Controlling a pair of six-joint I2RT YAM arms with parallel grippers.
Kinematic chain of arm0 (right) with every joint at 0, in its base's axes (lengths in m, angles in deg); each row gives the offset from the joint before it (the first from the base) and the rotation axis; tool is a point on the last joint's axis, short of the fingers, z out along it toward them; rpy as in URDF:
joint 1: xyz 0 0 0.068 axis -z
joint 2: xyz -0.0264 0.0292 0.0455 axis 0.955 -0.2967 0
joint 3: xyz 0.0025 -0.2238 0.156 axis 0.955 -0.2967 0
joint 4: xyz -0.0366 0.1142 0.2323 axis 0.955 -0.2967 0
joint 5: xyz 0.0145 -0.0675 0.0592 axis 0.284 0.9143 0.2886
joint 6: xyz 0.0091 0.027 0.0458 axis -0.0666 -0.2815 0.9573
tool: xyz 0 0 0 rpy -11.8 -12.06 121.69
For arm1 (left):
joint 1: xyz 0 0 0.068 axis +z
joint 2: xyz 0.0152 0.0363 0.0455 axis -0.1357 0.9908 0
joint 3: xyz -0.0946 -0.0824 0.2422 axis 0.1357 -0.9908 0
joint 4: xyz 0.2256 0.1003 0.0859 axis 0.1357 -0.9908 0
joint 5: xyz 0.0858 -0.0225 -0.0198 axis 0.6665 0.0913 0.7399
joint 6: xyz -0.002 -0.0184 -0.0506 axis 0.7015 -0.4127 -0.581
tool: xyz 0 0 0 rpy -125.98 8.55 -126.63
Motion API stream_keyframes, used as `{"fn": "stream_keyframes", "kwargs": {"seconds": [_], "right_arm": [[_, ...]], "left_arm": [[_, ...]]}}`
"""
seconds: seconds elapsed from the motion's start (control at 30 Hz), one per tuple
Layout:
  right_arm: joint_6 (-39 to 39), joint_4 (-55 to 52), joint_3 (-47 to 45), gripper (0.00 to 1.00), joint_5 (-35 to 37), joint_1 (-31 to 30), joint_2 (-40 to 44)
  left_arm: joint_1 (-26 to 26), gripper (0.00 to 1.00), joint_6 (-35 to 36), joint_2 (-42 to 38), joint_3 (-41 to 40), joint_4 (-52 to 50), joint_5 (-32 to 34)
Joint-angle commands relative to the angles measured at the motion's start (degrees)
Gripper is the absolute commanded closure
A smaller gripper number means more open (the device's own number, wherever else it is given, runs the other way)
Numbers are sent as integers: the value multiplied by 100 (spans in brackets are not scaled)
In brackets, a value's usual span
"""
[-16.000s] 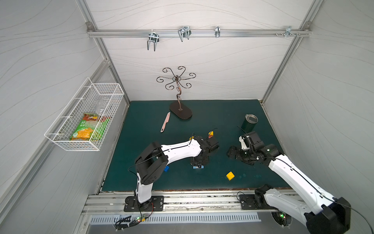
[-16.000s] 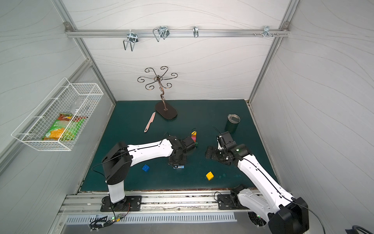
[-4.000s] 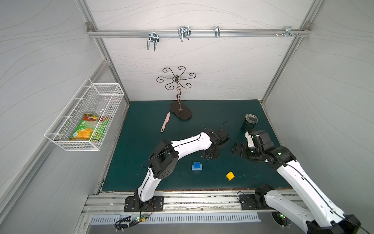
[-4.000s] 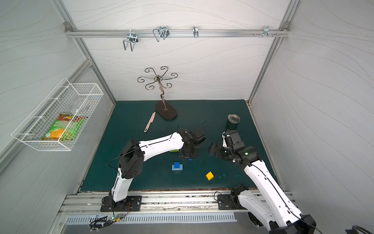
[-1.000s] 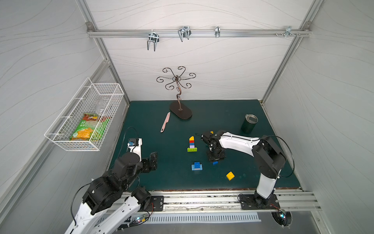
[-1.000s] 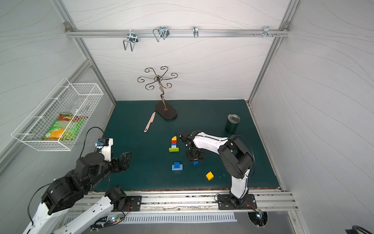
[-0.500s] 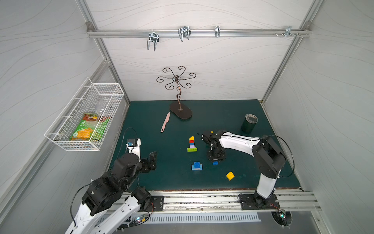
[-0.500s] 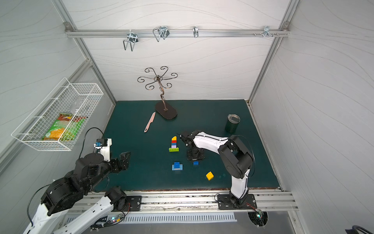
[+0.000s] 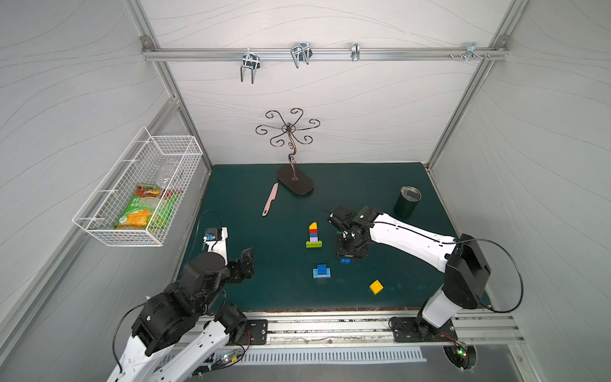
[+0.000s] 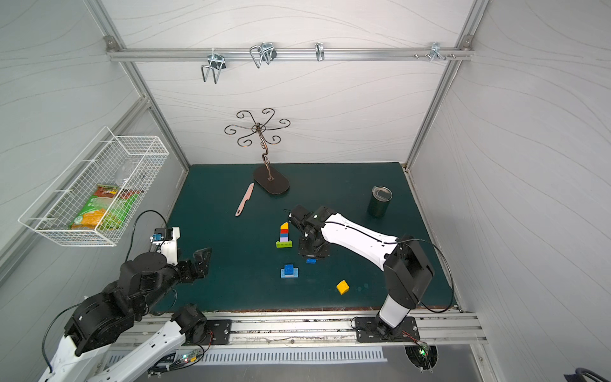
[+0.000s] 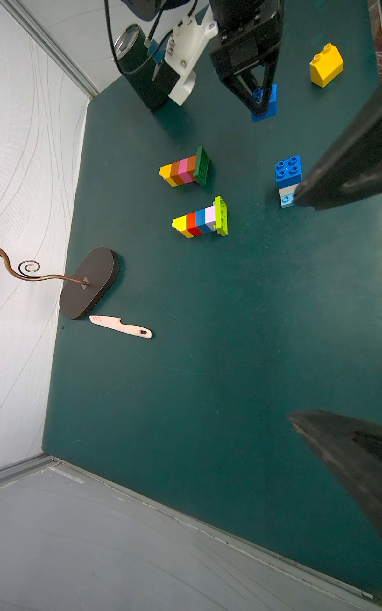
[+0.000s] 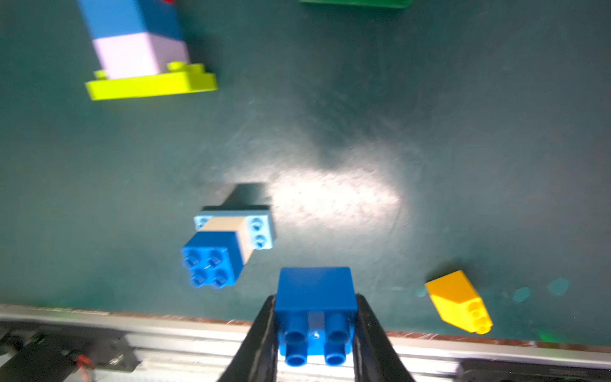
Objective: Assemble the number 1 with lego
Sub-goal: Assemble the lego brick with the lego brick.
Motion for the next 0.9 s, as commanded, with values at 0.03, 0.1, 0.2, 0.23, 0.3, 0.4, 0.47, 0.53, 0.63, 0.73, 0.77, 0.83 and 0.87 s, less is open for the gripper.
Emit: {"fn": "stream_keyframes", "kwargs": {"seconds": [0.03, 0.1, 0.2, 0.23, 0.3, 0.4, 0.47, 0.53, 0.63, 0.73, 0.77, 0.83, 0.87], "right_arm": [[421, -509, 561, 99, -56, -332, -401], [492, -616, 836, 100, -44, -477, -630], [619, -649, 1118, 100, -45, -671, -877], [662, -660, 1187, 100, -40, -722, -959], [726, -705, 1347, 100, -29, -819, -1140], [805, -782, 1501, 100, 27, -893, -1367], [820, -777, 1554, 100, -19, -914, -1483], [833, -750, 1605, 100, -40, -936, -1568], [830, -790, 1677, 100, -54, -948, -1716], [817, -812, 1692, 100, -42, -945, -1830], [806, -821, 1695, 100, -32, -946, -1857], [786, -814, 1716, 100, -12, -924, -1906], [780, -809, 1710, 100, -3, -906, -1923]], "left_arm": [[15, 0, -53, -178, -16, 279, 151], [9, 0, -64, -273, -24, 277, 193], [9, 0, -75, -409, -51, 285, 265], [12, 0, -73, -433, -59, 287, 273], [6, 0, -78, -448, -60, 287, 270], [7, 0, -84, -461, -60, 280, 276], [7, 0, -74, -465, -60, 286, 266], [6, 0, -66, -481, -60, 288, 238], [8, 0, -38, -500, -78, 312, 231], [9, 0, -29, -509, -78, 314, 205], [10, 0, -21, -518, -78, 321, 198], [8, 0, -16, -527, -87, 331, 187], [7, 0, -12, -527, -86, 338, 179]]}}
